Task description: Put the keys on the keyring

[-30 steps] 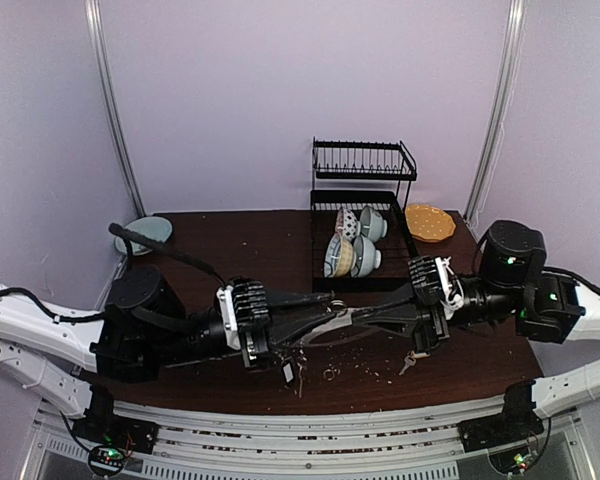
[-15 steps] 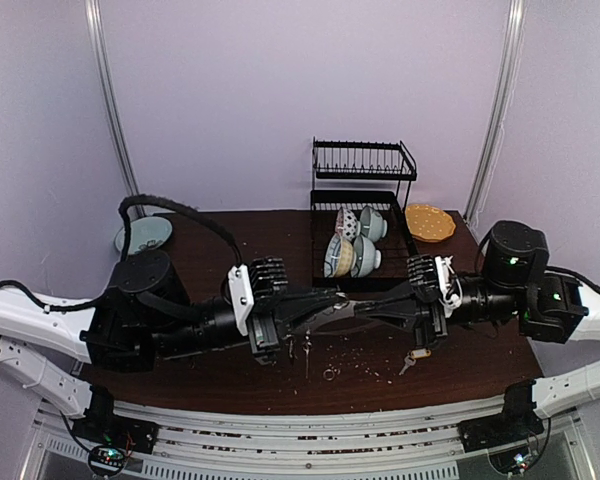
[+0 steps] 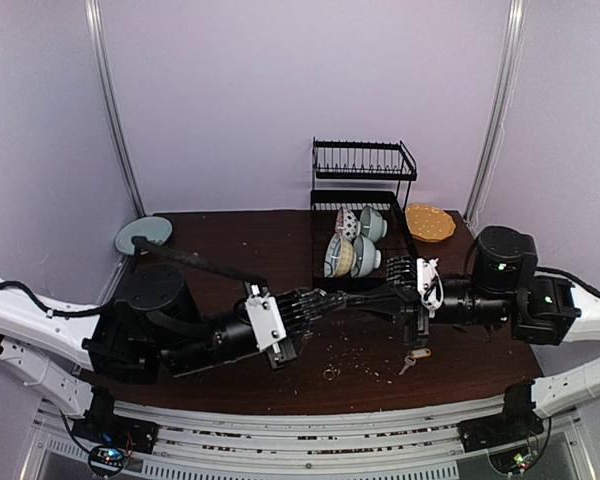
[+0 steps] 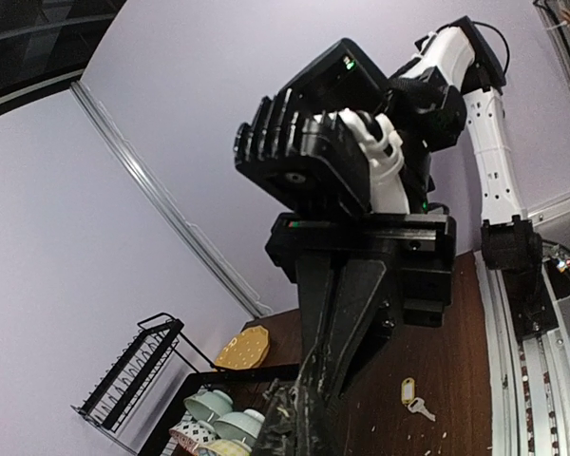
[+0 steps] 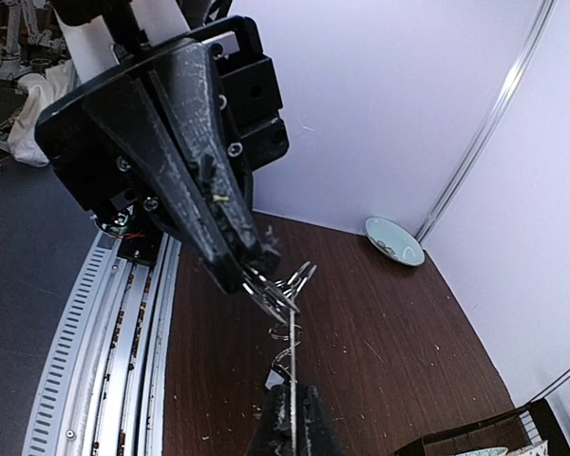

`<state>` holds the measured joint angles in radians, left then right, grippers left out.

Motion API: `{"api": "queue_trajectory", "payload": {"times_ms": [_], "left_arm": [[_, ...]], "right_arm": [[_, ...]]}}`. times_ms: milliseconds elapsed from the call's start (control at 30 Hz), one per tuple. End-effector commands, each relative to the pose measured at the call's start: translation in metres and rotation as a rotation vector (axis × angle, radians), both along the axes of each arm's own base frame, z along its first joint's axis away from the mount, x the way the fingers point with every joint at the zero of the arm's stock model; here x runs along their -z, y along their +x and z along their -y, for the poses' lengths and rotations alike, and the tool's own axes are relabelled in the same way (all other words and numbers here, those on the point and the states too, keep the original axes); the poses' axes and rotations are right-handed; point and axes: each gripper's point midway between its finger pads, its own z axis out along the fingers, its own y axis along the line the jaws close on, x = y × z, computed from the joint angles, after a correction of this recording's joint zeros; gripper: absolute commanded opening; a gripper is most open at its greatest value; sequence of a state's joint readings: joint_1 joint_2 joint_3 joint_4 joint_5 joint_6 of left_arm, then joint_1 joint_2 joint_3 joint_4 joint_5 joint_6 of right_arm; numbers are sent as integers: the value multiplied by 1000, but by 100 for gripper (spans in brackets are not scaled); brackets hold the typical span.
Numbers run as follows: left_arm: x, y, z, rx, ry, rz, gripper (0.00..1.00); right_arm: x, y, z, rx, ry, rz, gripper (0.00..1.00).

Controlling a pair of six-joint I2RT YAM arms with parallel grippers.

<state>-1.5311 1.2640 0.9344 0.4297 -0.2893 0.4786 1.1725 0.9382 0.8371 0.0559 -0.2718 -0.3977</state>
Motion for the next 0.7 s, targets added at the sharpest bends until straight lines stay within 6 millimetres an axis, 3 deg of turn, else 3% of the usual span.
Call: {"api": "queue_trajectory", "payload": {"times_ms": [0,133,300,400,667], "left_arm": [[2,15,2,-81,101,-31,4],[4,19,-6,-71,114,-149,11],[12,33,-9,-165,150,-165,17],[9,34,-5,-167,151,-154,23],[-4,35,-7,-170,105,-146,27]], "right_arm": [[-12,19,7,122,36,47,0],[-14,14,7,102,39,47,0],[-20,11,7,87,55,52,0],[-21,7,6,71,52,48,0],[-14,7,4,67,29,44,0]]}}
